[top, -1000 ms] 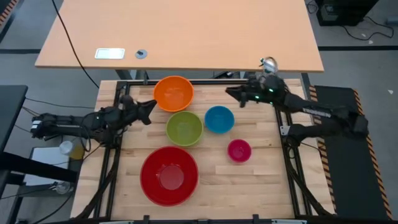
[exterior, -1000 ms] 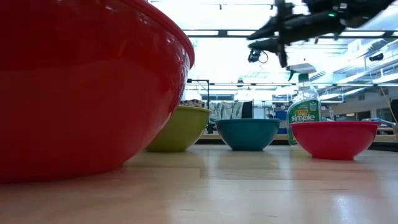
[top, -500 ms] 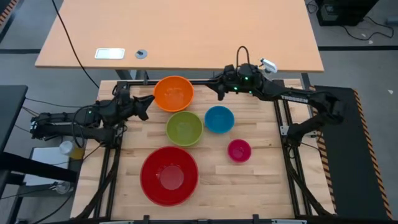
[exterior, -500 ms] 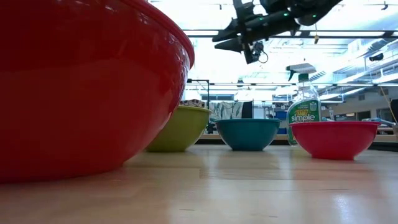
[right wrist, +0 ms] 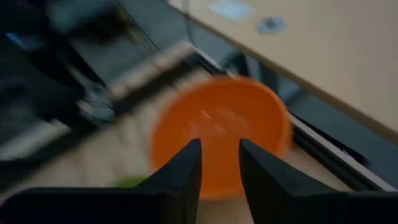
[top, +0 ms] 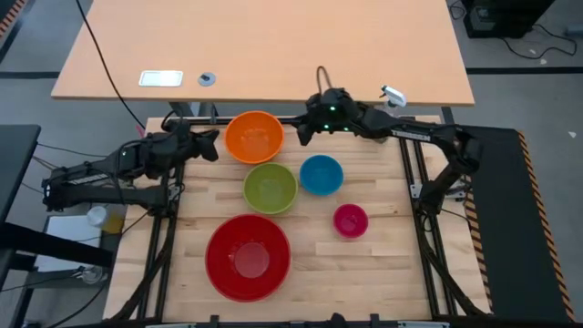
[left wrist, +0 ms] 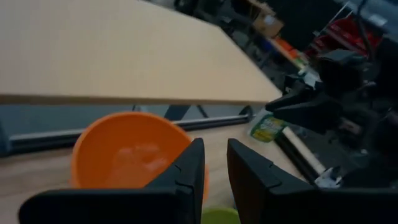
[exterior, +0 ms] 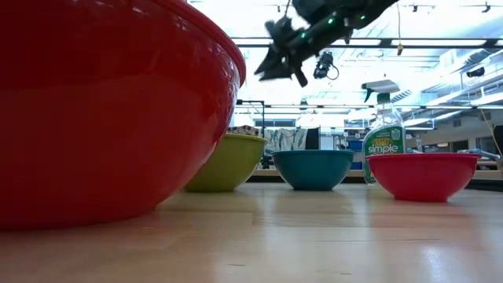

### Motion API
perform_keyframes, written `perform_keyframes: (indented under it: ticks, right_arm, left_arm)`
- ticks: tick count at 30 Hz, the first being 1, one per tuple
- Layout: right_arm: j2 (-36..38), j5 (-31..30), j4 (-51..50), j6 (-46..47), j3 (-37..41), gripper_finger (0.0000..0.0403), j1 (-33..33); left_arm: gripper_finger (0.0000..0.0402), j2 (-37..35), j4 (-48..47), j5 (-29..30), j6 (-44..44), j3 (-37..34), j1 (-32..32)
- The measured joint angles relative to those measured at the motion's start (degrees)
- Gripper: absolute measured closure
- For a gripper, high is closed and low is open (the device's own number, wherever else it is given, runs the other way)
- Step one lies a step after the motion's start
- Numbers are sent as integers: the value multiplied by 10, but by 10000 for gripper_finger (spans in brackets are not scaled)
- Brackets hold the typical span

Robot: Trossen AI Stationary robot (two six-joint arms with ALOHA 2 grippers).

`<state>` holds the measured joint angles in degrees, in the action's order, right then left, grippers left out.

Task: Nest bowls inside each other
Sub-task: Stack the orange bowl on top of the red bowl

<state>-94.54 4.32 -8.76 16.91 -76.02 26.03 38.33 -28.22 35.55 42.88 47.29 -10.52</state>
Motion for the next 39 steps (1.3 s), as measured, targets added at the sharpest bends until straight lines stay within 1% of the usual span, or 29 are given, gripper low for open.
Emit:
perform_keyframes:
  ticks: [2, 4, 10, 12, 14, 17, 22, 27, 29, 32, 39]
  right_arm:
    - [-23, -3, -8, -14, -8, 266, 1]
    - [-42, -3, -2, -15, -10, 239, 0]
    - [-110, -15, 20, 55, -12, 126, 6]
    - [-134, -11, 34, 64, -11, 97, 8]
    - [-154, -12, 48, 75, -13, 77, 7]
    - [-179, -31, 49, 93, -25, 69, 6]
    - [-223, -32, 53, 104, -64, 87, 7]
    - [-271, -29, 46, 114, -101, 127, 8]
    - [-275, -42, 20, 119, -111, 148, 10]
    - [-279, -50, 22, 120, -115, 185, 15]
    - [-281, -52, -9, 147, -114, 290, 24]
  left_arm:
    - [331, 1, -23, -1, 12, 0, 1]
    - [331, 0, -45, -7, 25, 0, 2]
    - [331, 0, -74, -19, 50, 0, 2]
    - [331, 0, -76, -20, 51, 0, 2]
    - [331, 0, -76, -20, 51, 0, 2]
    - [331, 0, -76, -22, 51, 0, 2]
    - [331, 0, -76, -29, 50, 0, 2]
    - [331, 0, -76, -29, 39, 0, 2]
    - [331, 0, -76, -29, 39, 0, 2]
    - [331, -1, -76, -29, 39, 0, 2]
    - [331, -2, -76, -72, 39, -1, 2]
